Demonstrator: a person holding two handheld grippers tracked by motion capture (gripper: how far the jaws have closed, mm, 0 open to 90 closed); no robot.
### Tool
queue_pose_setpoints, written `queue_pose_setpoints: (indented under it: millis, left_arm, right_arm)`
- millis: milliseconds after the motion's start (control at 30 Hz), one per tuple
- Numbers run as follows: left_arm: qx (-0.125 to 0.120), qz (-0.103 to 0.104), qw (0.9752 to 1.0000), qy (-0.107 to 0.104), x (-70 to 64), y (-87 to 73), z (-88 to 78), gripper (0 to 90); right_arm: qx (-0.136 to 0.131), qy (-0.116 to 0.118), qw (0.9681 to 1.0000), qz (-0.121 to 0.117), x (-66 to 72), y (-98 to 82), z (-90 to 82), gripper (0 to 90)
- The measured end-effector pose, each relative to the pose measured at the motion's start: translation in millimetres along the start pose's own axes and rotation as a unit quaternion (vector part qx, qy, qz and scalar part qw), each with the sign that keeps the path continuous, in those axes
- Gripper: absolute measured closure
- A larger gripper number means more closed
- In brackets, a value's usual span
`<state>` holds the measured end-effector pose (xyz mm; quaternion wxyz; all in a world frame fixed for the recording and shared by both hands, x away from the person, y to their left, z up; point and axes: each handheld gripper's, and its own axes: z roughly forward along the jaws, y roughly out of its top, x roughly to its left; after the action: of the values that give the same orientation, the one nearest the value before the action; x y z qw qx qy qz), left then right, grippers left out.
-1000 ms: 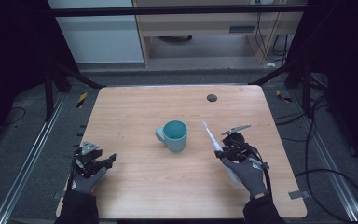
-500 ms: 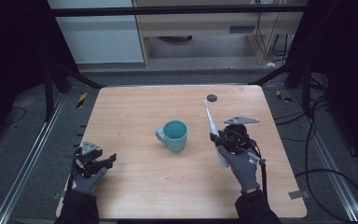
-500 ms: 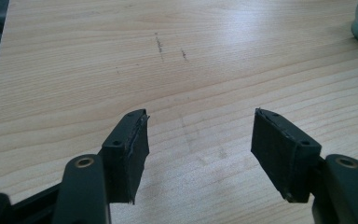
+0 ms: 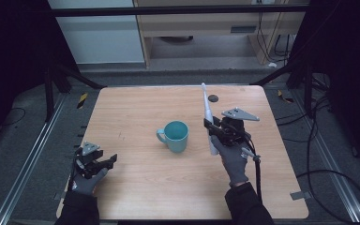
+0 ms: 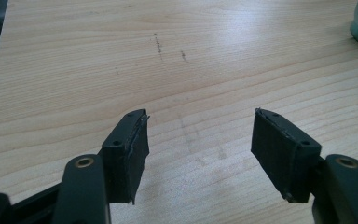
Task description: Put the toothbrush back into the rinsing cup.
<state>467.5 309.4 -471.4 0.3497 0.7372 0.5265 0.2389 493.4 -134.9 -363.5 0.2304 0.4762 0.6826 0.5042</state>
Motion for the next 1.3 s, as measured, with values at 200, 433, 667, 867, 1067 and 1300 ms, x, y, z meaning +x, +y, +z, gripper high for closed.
queue_pose_setpoints:
  millis: [200, 433, 667, 867, 1067, 1300]
  left_arm:
    - [0.000, 0.000, 1.0000, 0.000, 0.2, 0.1, 0.3, 35.7]
    - [-0.002, -0.003, 1.0000, 0.001, 0.6, 0.1, 0.2, 35.7]
    - [-0.003, -0.002, 1.0000, 0.000, 1.5, 0.2, -0.1, 35.7]
    - [-0.003, -0.003, 1.0000, 0.000, 2.3, 0.1, 0.0, 35.6]
    - [-0.004, -0.004, 1.0000, -0.001, 2.3, 0.2, 0.7, 35.6]
    - [-0.004, -0.001, 1.0000, -0.001, 2.4, 0.5, 0.0, 35.5]
  right_arm:
    - [-0.039, -0.003, 0.9992, 0.009, 7.2, 8.3, 5.7, 66.8]
    - [-0.073, -0.003, 0.9970, 0.027, 21.5, 15.3, 18.0, 66.8]
    - [-0.103, 0.001, 0.9941, 0.035, 38.6, 21.9, 33.1, 66.7]
    - [-0.115, 0.005, 0.9924, 0.043, 48.2, 26.3, 47.1, 66.7]
    - [-0.120, 0.014, 0.9915, 0.049, 55.3, 28.4, 64.0, 66.7]
    - [-0.116, 0.016, 0.9915, 0.056, 58.3, 25.1, 80.5, 66.7]
